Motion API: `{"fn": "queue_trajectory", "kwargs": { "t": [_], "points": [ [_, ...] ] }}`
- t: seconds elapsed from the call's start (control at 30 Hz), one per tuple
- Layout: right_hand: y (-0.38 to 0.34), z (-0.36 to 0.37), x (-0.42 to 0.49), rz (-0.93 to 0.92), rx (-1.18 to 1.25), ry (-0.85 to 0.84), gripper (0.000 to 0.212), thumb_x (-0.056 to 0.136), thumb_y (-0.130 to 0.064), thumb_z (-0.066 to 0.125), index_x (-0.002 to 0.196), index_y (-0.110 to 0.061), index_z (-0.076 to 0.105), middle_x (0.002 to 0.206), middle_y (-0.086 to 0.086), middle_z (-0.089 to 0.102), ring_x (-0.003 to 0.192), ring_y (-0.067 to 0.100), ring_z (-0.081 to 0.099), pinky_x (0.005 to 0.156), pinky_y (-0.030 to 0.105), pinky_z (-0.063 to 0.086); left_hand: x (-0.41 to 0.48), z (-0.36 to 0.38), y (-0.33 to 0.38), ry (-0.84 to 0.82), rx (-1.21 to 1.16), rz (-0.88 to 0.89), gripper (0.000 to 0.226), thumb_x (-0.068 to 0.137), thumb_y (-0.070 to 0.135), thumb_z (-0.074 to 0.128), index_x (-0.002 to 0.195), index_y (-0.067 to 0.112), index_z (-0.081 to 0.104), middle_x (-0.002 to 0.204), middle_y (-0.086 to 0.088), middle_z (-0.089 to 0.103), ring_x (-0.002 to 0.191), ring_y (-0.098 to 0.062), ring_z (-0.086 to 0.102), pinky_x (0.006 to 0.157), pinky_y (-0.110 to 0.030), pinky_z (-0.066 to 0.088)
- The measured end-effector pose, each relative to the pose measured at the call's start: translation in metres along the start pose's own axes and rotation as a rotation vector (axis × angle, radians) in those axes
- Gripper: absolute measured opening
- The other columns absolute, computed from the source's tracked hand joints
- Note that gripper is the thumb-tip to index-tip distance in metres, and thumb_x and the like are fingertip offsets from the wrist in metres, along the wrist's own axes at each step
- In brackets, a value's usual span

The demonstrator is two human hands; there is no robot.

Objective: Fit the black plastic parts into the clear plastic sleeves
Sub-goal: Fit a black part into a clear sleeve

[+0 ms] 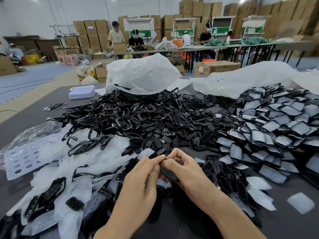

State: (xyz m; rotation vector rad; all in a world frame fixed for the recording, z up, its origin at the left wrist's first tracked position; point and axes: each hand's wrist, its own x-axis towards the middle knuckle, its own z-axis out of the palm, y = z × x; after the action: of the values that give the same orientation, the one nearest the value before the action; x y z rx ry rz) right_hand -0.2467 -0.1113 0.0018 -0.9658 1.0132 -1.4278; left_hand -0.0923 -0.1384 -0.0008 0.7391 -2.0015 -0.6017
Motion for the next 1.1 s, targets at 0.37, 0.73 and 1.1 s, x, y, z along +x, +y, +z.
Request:
{"fn": "queue_trajectory", "kwargs": {
  "t": [0.37, 0.73, 1.1],
  "points": [
    [-0.001, -0.003, 0.003, -0.084, 0.039, 0.223, 0.031, 0.083, -0.016, 0.071, 0.061, -0.026, 0.05, 0.063, -0.004, 0.056, 0.062, 0.014, 0.062, 0.06, 0.024, 0.052, -0.002, 0.001, 0.005, -0.165, 0.339, 0.268, 0.029, 0.095, 0.019, 0.048, 0.118, 0.025, 0.064, 0.088, 0.011, 0.058, 0.079, -0.012, 0.055, 0.07, -0.029, 0.048],
    [-0.007, -0.002, 0.002, -0.066, 0.047, 0.269, 0.036, 0.088, -0.008, 0.068, 0.065, -0.024, 0.046, 0.064, 0.001, 0.051, 0.06, 0.015, 0.053, 0.055, 0.023, 0.049, -0.006, 0.0, 0.005, -0.029, 0.21, 0.121, 0.033, 0.095, 0.026, 0.046, 0.123, 0.036, 0.06, 0.095, 0.024, 0.059, 0.083, -0.001, 0.057, 0.075, -0.02, 0.046],
    [-0.008, -0.002, -0.001, -0.024, 0.099, 0.198, 0.033, 0.088, -0.011, 0.071, 0.065, -0.023, 0.05, 0.073, 0.006, 0.064, 0.071, 0.02, 0.069, 0.061, 0.023, 0.054, -0.006, 0.0, -0.001, 0.016, 0.18, -0.022, 0.028, 0.102, 0.033, 0.045, 0.126, 0.045, 0.054, 0.096, 0.024, 0.061, 0.071, 0.008, 0.053, 0.065, -0.003, 0.036]
  ]
}}
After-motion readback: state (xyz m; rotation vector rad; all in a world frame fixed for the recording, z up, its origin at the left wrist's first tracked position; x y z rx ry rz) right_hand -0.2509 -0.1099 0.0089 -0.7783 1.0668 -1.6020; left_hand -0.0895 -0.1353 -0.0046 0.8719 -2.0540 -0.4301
